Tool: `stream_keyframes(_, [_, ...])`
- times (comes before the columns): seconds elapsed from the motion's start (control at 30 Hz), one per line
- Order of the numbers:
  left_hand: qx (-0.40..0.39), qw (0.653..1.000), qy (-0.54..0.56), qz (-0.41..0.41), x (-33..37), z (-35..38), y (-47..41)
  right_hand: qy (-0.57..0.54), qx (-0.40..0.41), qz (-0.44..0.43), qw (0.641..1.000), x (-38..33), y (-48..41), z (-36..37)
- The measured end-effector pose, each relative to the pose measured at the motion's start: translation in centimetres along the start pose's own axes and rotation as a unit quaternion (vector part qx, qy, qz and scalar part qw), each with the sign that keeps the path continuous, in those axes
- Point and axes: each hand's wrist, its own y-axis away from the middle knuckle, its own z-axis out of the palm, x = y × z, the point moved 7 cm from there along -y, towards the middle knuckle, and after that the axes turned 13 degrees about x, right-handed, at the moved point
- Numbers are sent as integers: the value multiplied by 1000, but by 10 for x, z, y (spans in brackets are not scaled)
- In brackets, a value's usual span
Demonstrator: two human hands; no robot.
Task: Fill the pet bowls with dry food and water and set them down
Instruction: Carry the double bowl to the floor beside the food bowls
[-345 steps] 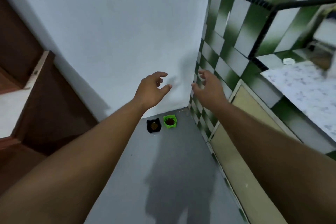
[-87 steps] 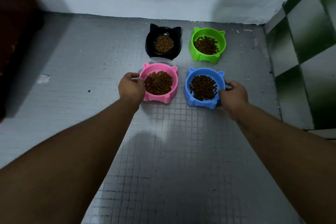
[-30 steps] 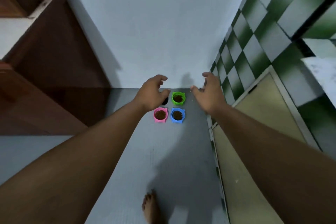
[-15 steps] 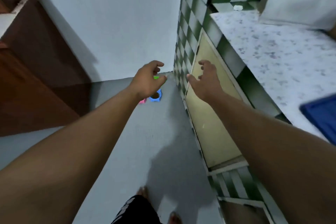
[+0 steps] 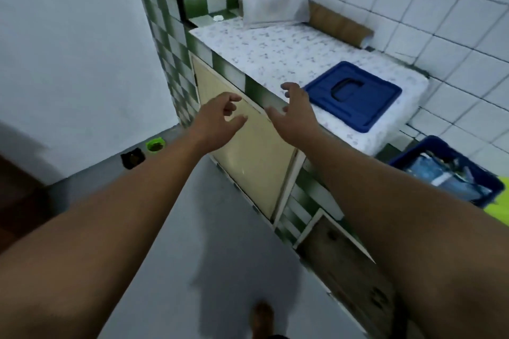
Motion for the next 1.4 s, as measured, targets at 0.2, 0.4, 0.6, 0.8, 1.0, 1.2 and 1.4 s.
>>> stream_keyframes(0.2, [-65,996,29,51,69,57,43,41,68,57,995,51,50,-103])
stream_keyframes(0.4, [-131,987,60,77,145,118,90,61,139,98,984,112,99,-203])
stream_keyframes(0.6, [-188,975,84,89,218,205,149,79,182,140,970,193,139,-300])
stream_keyframes(0.8, [-250,961,110,46,285,313,210,97,178,169,965,285,167,-395])
stream_keyframes(1.0, [-261,956,135,-8,327,408,255,113,166,223,954,377,169,-469])
stream_keyframes(1.2, [-280,918,164,-228,316,479,287,110,95,293,945,454,146,-488])
stream_keyframes(1.4, [-223,870,186,-399,298,526,298,110,109,319,935,508,113,-493])
